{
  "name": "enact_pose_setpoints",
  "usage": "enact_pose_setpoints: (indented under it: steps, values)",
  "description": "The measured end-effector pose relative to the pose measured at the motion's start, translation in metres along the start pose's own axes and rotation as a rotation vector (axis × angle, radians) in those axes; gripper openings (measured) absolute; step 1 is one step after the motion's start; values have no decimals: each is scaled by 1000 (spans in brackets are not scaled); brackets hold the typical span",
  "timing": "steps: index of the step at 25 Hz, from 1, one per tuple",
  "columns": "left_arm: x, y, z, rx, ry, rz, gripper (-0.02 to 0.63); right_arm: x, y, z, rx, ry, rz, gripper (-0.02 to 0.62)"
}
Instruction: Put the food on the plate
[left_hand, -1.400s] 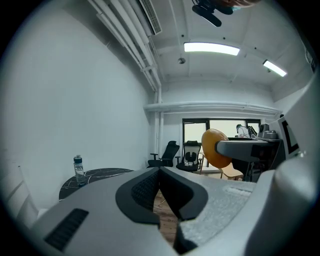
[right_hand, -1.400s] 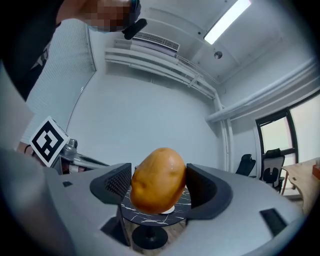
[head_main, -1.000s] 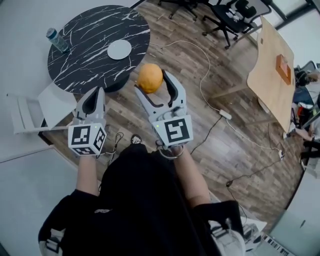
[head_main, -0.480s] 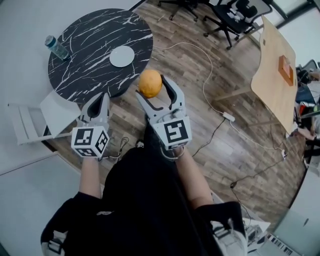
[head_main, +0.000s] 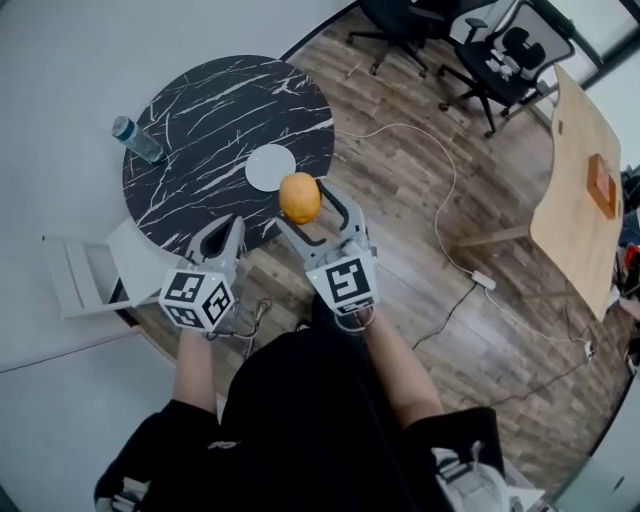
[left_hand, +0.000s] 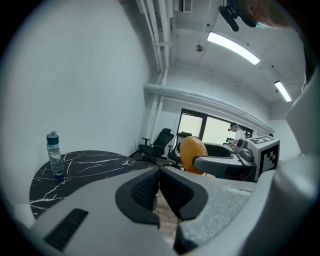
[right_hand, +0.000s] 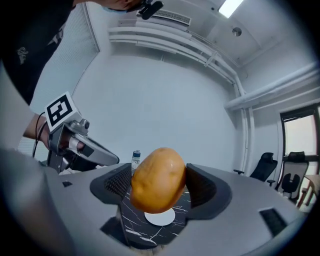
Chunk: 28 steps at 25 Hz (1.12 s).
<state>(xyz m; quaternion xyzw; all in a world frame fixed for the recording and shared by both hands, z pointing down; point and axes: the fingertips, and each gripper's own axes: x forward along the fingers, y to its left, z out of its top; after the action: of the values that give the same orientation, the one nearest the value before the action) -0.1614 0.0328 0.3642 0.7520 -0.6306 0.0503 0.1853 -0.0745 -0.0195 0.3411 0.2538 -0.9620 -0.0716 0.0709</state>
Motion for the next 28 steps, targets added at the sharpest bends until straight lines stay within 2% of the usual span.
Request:
enact_pose_setpoints:
  steps: [4,8,11,13,15,17,20,24,28]
  values:
    - [32,22,-3,-10,83,12,2,40,-8,-31,-49,19,71,333]
    - [64,34,-15,-93,148,-13,2,68,-25,-65,-60,58,124,333]
    - [81,50,-26,-126,202,-35,10,88,-26,-88,-42,93,155,333]
    - [91,58,-29,-209,213,-91,61,101,-20,-101,-38,101,178,333]
    - [107,63,-28,-348,197,-183,136,113,-16,-113,-41,107,209,333]
    - [129,70,-29,-416,205,-252,199,124,-15,-122,-46,106,240,333]
    - [156,79,-38,-417,268,-317,250,139,-12,-133,-56,101,284,333]
    - [178,80,-48,-460,324,-415,290,154,-11,-148,-74,105,332,333]
    - [192,84,-70,-443,392,-428,316,164,-10,-159,-57,109,361,333]
